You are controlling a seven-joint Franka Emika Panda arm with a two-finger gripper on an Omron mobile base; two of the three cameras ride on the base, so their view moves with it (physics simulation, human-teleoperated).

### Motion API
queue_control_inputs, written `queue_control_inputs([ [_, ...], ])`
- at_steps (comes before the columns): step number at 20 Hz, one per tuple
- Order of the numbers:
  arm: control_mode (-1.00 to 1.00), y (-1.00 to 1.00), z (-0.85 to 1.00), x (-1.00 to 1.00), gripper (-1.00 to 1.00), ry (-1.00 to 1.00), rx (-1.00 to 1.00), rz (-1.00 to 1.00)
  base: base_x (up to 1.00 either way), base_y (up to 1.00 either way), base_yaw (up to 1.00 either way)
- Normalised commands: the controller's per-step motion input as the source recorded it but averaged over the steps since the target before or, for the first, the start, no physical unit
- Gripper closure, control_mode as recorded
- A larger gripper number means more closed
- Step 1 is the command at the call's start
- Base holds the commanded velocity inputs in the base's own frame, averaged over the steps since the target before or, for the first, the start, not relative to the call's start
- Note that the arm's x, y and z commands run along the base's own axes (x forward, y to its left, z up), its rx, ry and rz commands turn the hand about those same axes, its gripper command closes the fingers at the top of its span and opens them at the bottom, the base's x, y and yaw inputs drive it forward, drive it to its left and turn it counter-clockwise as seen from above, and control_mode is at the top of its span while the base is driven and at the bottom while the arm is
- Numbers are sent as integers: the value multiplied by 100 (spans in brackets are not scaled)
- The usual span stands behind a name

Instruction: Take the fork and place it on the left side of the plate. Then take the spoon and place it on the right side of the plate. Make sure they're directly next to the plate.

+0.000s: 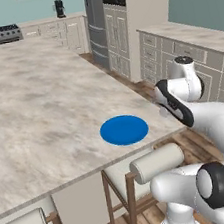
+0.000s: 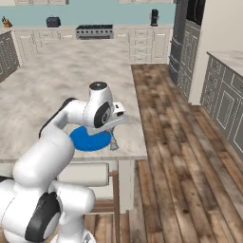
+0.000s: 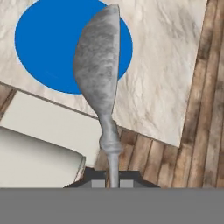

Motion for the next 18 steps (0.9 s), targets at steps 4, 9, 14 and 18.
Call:
queue_control_inputs([
  [4,-100,26,-20,73,100,16,0,-18,0,0,0],
  [9,-100,-1,-32,66,100,15,2,-12,0,0,0],
  [14,-100,-4,-35,65,100,10,4,-6,0,0,0],
  [18,-100,-13,-38,62,100,5,4,-2,0,0,0],
])
